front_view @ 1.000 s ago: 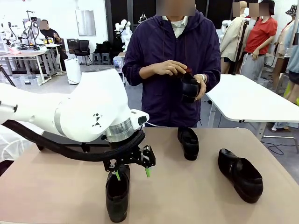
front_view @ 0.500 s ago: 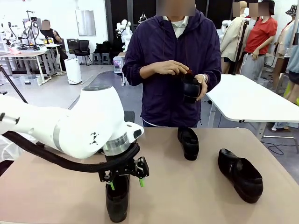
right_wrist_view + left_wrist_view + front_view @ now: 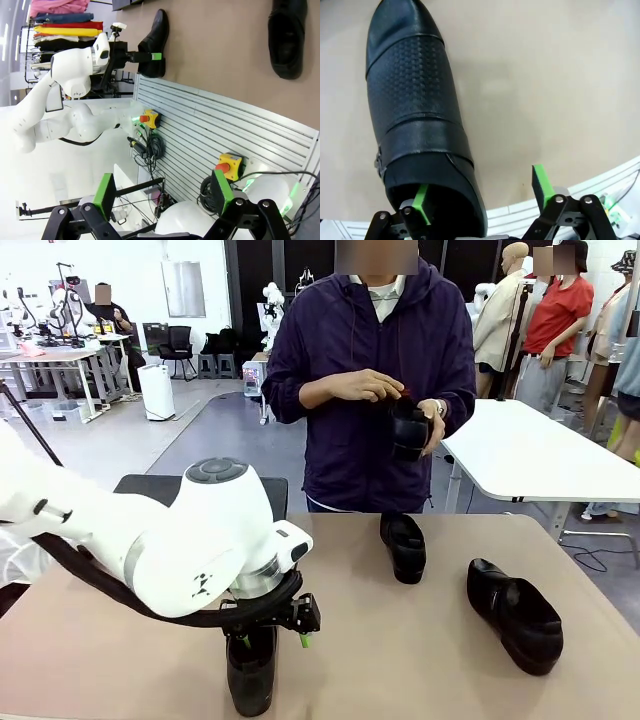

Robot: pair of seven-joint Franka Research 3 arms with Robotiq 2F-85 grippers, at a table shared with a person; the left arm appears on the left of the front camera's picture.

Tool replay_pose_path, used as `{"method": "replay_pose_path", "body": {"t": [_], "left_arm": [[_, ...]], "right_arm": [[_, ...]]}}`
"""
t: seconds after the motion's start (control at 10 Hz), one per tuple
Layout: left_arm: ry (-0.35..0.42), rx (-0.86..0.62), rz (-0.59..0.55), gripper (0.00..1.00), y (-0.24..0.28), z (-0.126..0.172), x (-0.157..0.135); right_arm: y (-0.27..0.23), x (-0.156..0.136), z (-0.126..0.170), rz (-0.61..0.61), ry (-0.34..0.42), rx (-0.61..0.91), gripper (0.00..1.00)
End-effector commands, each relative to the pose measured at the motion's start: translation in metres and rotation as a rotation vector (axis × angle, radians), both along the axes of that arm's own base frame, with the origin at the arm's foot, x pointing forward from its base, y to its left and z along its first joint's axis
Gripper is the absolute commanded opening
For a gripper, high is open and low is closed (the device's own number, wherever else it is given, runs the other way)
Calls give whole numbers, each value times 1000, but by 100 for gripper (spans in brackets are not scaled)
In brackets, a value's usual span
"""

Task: Organize the shoes by placing them on the stand.
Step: Place the Shoe from the middle of the table onto the Shoes Stand.

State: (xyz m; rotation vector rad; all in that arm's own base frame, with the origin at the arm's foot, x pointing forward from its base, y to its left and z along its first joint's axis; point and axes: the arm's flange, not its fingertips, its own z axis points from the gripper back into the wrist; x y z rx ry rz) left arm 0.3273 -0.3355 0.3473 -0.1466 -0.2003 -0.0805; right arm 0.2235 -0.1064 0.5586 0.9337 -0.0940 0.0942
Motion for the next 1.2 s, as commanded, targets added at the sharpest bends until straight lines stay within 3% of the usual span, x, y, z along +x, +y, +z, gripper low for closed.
{"method": "replay_pose_path", "body": {"t": [0.0,0.7,1.1], "left_arm": [[-33,30,23,0,-8,-8,3],[-41,54,31,0,-4,-6,6],[-32,31,9,0,5,14,2]], "right_arm": [[0,0,2,7,-5,18,100],[0,0,2,7,-5,18,100],[0,0,2,7,-5,18,100]]}}
